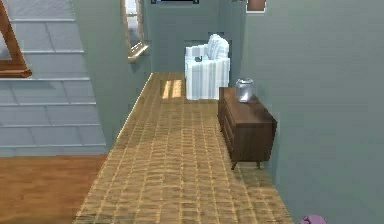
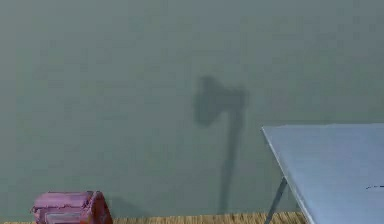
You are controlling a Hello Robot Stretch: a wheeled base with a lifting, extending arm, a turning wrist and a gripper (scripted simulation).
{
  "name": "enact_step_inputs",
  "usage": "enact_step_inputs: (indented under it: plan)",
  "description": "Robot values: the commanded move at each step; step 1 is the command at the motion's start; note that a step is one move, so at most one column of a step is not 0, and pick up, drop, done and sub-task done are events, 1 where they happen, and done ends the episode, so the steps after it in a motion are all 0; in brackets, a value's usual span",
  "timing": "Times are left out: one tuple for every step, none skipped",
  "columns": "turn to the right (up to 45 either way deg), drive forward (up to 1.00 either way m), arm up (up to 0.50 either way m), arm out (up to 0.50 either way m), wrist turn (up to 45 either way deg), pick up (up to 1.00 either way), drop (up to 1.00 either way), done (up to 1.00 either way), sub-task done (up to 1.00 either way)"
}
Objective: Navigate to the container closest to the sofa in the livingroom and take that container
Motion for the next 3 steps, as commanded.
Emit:
enact_step_inputs:
  plan:
    - [0.0, 1.0, 0.0, 0.0, 0.0, 0.0, 0.0, 0.0, 0.0]
    - [-9.0, 0.0, 0.0, 0.0, 0.0, 0.0, 0.0, 0.0, 0.0]
    - [0.0, 0.25, 0.0, 0.0, 0.0, 0.0, 0.0, 0.0, 0.0]
